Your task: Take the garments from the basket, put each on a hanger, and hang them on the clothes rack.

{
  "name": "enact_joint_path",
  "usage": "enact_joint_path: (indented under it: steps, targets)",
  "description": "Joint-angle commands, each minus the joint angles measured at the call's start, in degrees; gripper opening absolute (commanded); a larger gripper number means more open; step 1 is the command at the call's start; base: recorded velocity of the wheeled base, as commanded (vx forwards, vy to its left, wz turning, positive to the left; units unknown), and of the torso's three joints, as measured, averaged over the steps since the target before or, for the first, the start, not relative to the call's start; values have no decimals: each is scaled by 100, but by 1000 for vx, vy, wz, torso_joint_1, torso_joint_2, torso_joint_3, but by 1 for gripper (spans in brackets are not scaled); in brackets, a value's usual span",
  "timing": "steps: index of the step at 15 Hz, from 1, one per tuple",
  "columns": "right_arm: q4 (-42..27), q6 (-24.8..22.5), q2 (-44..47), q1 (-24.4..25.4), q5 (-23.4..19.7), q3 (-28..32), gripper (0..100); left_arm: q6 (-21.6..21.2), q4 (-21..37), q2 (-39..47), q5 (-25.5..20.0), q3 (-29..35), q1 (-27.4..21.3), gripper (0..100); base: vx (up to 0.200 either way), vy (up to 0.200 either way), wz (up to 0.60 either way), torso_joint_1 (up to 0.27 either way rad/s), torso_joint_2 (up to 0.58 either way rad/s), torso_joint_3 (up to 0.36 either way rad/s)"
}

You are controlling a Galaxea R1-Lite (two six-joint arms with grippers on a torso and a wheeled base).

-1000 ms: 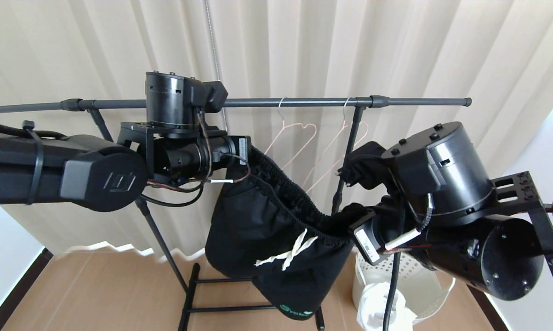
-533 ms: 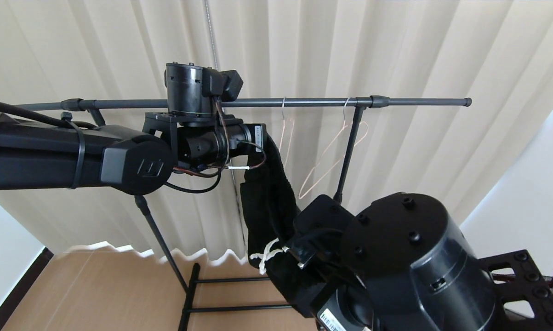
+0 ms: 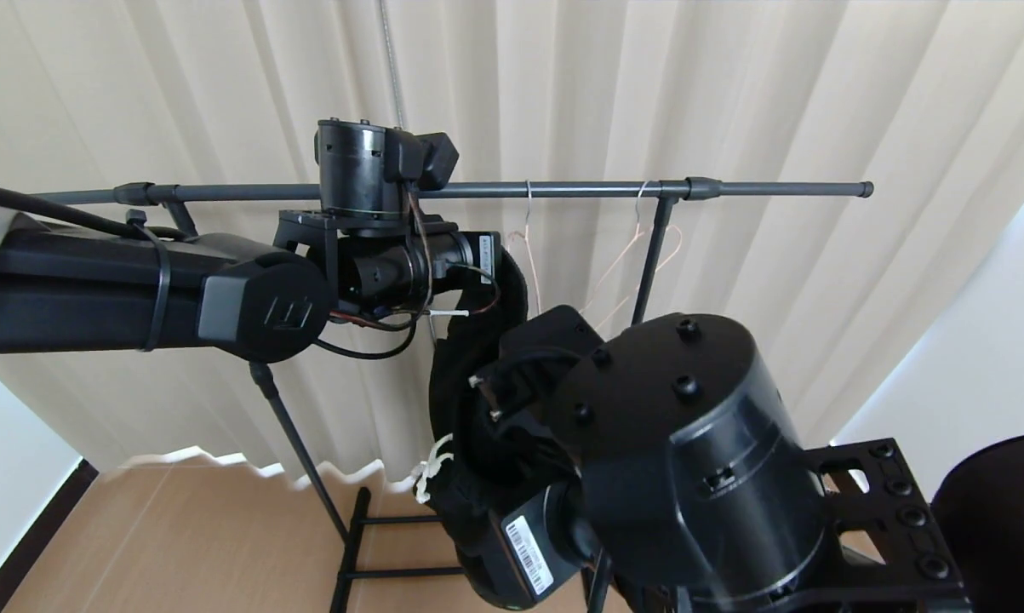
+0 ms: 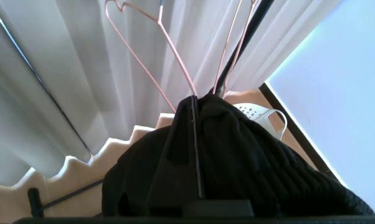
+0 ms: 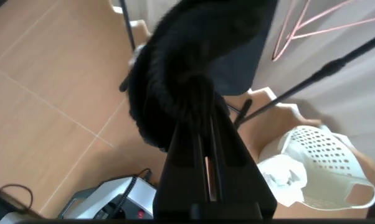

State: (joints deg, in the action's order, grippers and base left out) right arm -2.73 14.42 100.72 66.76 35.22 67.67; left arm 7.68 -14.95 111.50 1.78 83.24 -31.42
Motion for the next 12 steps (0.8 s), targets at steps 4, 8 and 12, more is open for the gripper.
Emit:
enact_joint_path:
  steps: [4, 8, 12]
  targets:
    - [-738, -449, 27, -1156, 38, 36, 0, -3, 80, -348, 59, -317, 57, 0, 0, 0, 0, 0, 0, 0]
    - [-685, -528, 361, -2211, 38, 756, 0, -188, 528, -1077, 200, -1090, 74, 0, 0, 0, 0, 0, 0, 0]
    - [-703, 263, 1020, -2439, 46, 1820, 0, -742, 493, -1974, 244, -2576, 13, 0, 0, 0, 0, 0, 0, 0]
